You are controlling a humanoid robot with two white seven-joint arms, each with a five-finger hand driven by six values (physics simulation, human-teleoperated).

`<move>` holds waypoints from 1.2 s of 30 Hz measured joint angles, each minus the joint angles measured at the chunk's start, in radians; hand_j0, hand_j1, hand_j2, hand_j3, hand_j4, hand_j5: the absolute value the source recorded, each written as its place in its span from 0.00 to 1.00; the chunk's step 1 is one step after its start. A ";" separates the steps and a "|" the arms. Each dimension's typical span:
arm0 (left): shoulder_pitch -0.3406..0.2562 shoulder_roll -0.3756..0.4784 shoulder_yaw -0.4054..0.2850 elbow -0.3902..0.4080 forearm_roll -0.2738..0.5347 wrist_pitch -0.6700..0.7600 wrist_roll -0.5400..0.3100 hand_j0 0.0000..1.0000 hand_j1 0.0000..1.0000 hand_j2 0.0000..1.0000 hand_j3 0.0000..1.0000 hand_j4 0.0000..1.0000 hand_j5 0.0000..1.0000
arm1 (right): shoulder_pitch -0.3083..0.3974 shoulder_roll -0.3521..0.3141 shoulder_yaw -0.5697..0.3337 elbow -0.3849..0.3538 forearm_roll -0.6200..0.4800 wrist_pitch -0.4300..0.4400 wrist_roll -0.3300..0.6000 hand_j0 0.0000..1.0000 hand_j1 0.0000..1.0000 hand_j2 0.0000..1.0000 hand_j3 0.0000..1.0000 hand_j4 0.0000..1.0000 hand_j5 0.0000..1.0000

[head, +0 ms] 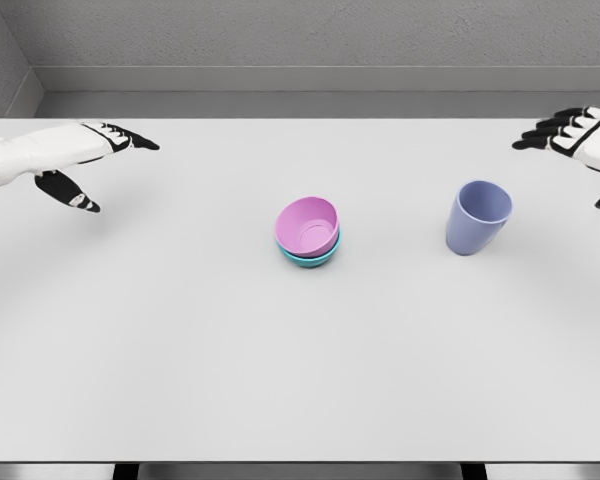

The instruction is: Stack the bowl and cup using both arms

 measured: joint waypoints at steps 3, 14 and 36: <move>0.000 -0.004 0.000 0.000 -0.001 0.000 -0.002 1.00 1.00 1.00 1.00 1.00 1.00 | -0.173 0.057 0.152 0.072 0.026 0.003 0.022 1.00 1.00 1.00 1.00 1.00 1.00; 0.003 0.005 0.053 -0.002 0.081 0.000 -0.064 1.00 1.00 1.00 1.00 1.00 1.00 | -0.176 0.122 0.314 0.142 0.046 0.002 0.035 1.00 1.00 1.00 1.00 1.00 1.00; 0.020 0.002 0.073 -0.002 0.257 0.000 -0.111 1.00 1.00 1.00 1.00 1.00 1.00 | -0.222 0.221 0.396 0.297 0.051 0.002 0.036 1.00 1.00 1.00 1.00 1.00 1.00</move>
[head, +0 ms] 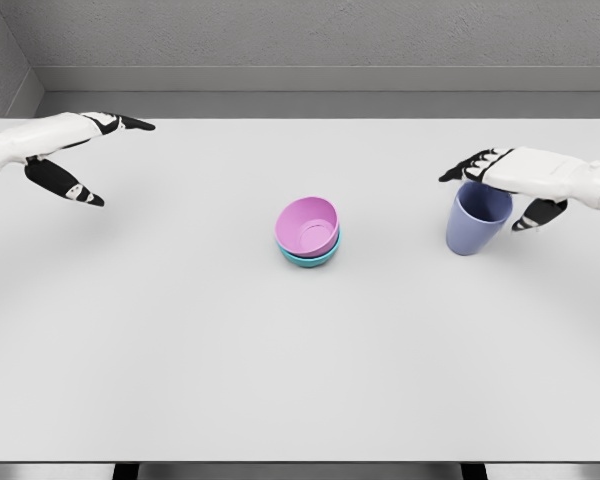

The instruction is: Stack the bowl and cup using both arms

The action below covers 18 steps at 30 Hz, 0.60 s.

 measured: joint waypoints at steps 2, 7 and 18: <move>0.002 -0.001 0.000 0.000 -0.001 0.000 0.000 1.00 1.00 1.00 1.00 1.00 1.00 | 0.000 0.005 0.008 0.011 0.002 -0.001 0.000 1.00 1.00 1.00 1.00 1.00 1.00; 0.000 -0.005 0.000 -0.004 0.001 0.000 0.000 1.00 1.00 1.00 1.00 1.00 1.00 | -0.005 0.014 0.030 0.022 0.003 0.000 0.000 1.00 1.00 1.00 1.00 1.00 1.00; 0.002 -0.008 0.000 -0.010 0.013 0.000 0.000 1.00 1.00 1.00 1.00 1.00 1.00 | -0.005 0.016 0.036 0.024 0.021 0.001 0.001 0.67 0.67 0.67 0.67 0.67 0.67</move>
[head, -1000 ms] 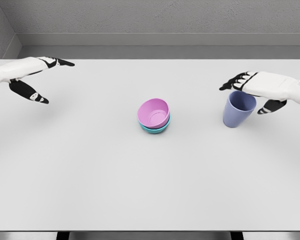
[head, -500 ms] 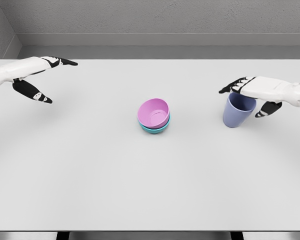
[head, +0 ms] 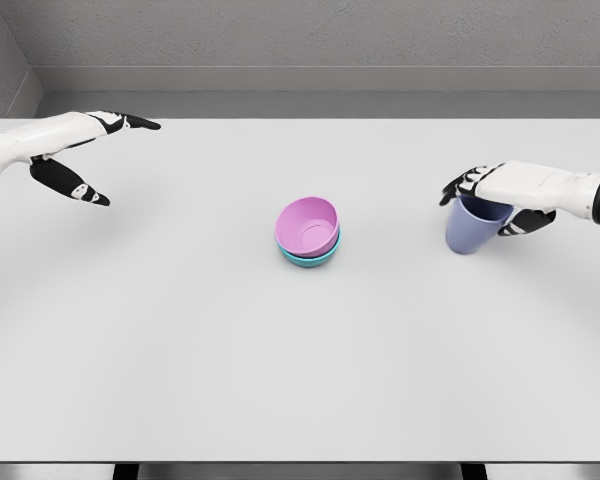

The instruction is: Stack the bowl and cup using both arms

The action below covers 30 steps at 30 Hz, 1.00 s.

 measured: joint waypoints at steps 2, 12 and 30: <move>0.000 0.000 0.000 0.001 0.000 0.000 0.000 1.00 1.00 1.00 1.00 1.00 1.00 | -0.012 0.000 0.000 0.000 0.005 -0.002 0.000 0.67 0.67 0.67 0.67 0.67 0.67; 0.000 0.001 0.000 0.002 0.002 0.000 0.000 1.00 1.00 1.00 1.00 1.00 1.00 | -0.037 -0.002 -0.007 -0.004 0.011 -0.003 -0.001 0.63 0.63 0.63 0.63 0.63 0.63; 0.002 0.001 0.001 0.005 0.004 0.000 0.000 1.00 1.00 1.00 1.00 1.00 1.00 | -0.057 -0.009 -0.046 -0.071 0.012 -0.006 -0.001 0.61 0.61 0.61 0.61 0.61 0.61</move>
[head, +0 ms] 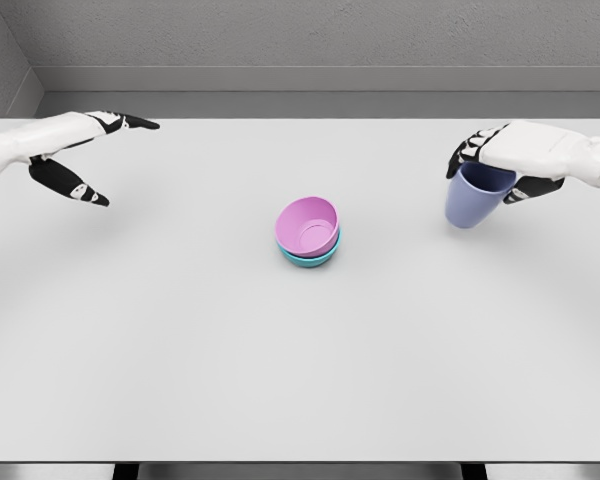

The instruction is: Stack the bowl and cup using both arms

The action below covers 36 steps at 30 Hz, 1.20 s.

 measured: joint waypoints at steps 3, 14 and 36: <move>0.000 0.000 0.000 0.001 0.000 0.000 0.000 1.00 1.00 1.00 1.00 1.00 1.00 | 0.002 0.000 -0.008 -0.024 0.001 0.001 0.000 0.61 0.61 0.61 0.61 0.61 0.61; 0.000 0.000 0.000 0.004 0.001 0.000 0.000 1.00 1.00 1.00 1.00 1.00 1.00 | 0.000 0.004 -0.017 -0.116 -0.001 0.003 0.000 0.61 0.61 0.61 0.61 0.61 0.61; 0.002 0.002 0.006 0.006 0.005 0.000 0.000 1.00 1.00 1.00 1.00 1.00 1.00 | -0.015 0.012 -0.020 -0.265 -0.001 0.003 0.000 0.61 0.61 0.61 0.61 0.61 0.61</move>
